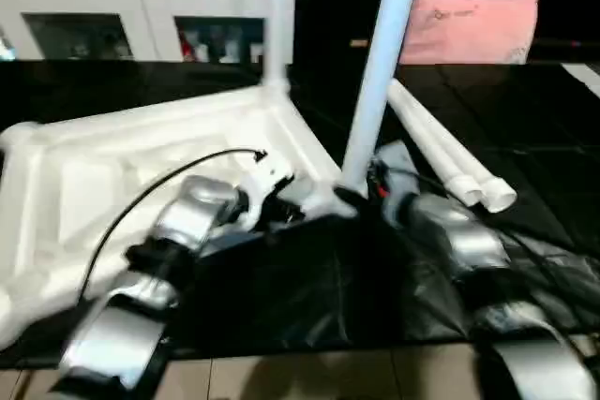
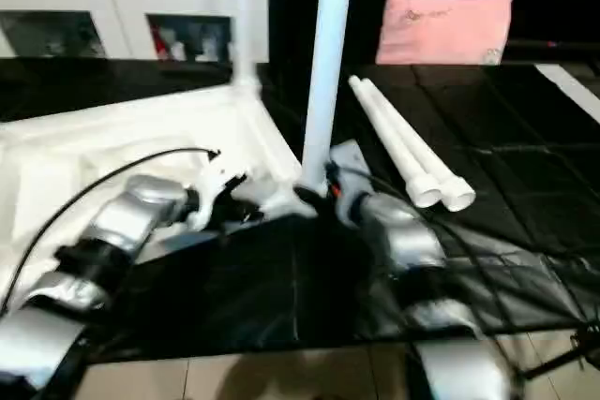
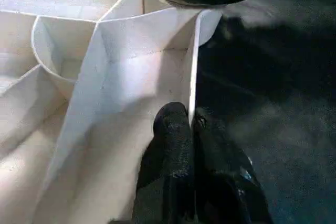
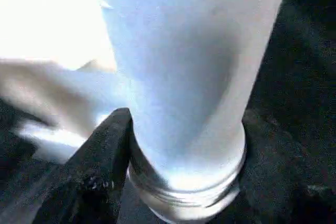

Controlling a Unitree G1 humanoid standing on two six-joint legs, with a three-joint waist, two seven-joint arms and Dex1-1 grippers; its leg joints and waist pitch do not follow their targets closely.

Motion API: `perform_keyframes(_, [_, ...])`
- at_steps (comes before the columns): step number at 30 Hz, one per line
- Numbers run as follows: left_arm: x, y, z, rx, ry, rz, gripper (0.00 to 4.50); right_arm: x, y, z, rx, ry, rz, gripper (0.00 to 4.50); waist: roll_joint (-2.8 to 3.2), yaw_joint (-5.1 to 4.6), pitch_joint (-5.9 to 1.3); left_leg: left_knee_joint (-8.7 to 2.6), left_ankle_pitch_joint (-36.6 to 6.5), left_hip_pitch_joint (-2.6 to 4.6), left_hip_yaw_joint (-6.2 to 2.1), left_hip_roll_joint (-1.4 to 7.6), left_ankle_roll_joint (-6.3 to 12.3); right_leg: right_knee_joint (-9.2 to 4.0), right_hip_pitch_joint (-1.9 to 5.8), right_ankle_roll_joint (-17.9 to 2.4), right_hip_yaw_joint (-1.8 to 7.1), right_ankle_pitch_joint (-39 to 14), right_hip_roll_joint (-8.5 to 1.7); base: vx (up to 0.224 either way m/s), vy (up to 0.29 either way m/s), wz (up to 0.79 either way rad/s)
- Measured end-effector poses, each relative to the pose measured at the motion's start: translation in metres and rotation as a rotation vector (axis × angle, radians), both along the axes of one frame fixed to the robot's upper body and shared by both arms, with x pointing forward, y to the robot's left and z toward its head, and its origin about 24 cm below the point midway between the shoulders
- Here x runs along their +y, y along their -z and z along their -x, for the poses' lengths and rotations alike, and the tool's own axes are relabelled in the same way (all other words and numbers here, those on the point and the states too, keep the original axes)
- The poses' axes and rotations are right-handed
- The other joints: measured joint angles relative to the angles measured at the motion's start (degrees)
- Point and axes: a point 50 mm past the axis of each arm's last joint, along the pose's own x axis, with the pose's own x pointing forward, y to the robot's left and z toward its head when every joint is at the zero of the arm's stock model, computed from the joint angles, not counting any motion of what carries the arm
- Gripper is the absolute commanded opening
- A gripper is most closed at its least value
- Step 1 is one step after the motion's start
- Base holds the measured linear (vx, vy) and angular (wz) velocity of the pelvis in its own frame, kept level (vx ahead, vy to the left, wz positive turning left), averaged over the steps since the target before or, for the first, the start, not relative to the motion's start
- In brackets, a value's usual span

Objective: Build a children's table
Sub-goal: Rotate leg to tighten

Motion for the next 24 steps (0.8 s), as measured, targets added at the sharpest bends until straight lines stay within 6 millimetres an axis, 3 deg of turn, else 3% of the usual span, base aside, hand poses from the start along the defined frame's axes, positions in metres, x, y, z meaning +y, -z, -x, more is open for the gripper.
perform_keyframes(7, [-0.008, -0.002, -0.004, -0.014, -0.064, 0.010, 0.00, 0.010, -0.004, -0.008, -0.001, 0.126, 0.009, 2.72, 0.00, 0.03, 0.00, -0.07, -0.08, -0.34, 0.02, 0.00, 0.15, -0.08, -0.22, -0.18, 0.02, 0.08, 0.00, 0.000, 0.000, 0.00])
perform_keyframes(8, [-0.008, -0.002, -0.004, -0.015, -0.063, 0.010, 0.00, 0.010, -0.004, -0.008, -0.003, 0.126, 0.011, 3.28, 0.00, 0.02, 0.00, -0.08, -0.08, -0.34, 0.02, 0.00, 0.16, -0.08, -0.22, -0.18, 0.02, 0.08, -0.01, 0.000, 0.000, 0.00])
perform_keyframes(11, [-0.008, -0.002, -0.004, -0.017, -0.063, 0.001, 0.00, 0.012, -0.004, -0.008, -0.006, 0.119, 0.012, 3.48, 0.00, -0.04, 0.01, -0.07, -0.08, -0.33, 0.03, 0.00, 0.14, -0.07, -0.23, -0.18, 0.01, 0.08, 0.00, 0.000, 0.000, 0.00])
perform_keyframes(12, [-0.007, -0.002, -0.004, -0.017, -0.064, 0.000, 0.00, 0.013, -0.003, -0.008, -0.009, 0.117, 0.015, 3.80, 0.00, -0.09, 0.01, -0.07, -0.08, -0.33, 0.03, 0.00, 0.14, -0.07, -0.23, -0.15, 0.02, 0.06, 0.00, 0.000, 0.000, 0.00])
perform_keyframes(16, [-0.004, -0.004, -0.003, -0.030, -0.033, -0.019, 0.00, 0.014, -0.002, -0.005, -0.026, 0.084, 0.010, 3.94, -0.01, -0.27, 0.01, -0.09, -0.08, -0.33, 0.03, 0.01, 0.14, -0.08, -0.23, -0.07, 0.01, 0.01, 0.00, 0.000, 0.000, 0.00])
perform_keyframes(18, [0.001, -0.004, -0.003, -0.028, -0.006, -0.022, 0.00, 0.009, 0.000, 0.002, -0.043, 0.042, -0.008, 4.34, -0.01, -0.28, 0.02, -0.14, -0.08, -0.34, 0.03, 0.01, 0.16, -0.08, -0.25, -0.13, 0.01, 0.03, 0.00, 0.000, 0.000, 0.00])
perform_keyframes(21, [0.005, -0.005, -0.002, -0.025, 0.011, -0.024, 0.00, 0.007, 0.000, 0.006, -0.053, -0.014, -0.003, 4.45, -0.01, -0.26, 0.02, -0.15, -0.08, -0.35, 0.03, 0.01, 0.16, -0.08, -0.26, -0.15, 0.00, 0.03, 0.00, 0.000, 0.000, 0.00])
perform_keyframes(24, [0.014, -0.006, 0.001, -0.039, 0.070, -0.033, 0.00, -0.009, 0.004, 0.016, -0.074, -0.094, -0.009, 4.45, 0.05, 0.26, 0.07, -0.16, -0.09, -0.42, 0.03, 0.01, 0.18, -0.13, -0.28, -0.13, -0.01, 0.02, 0.00, 0.000, 0.000, 0.00])
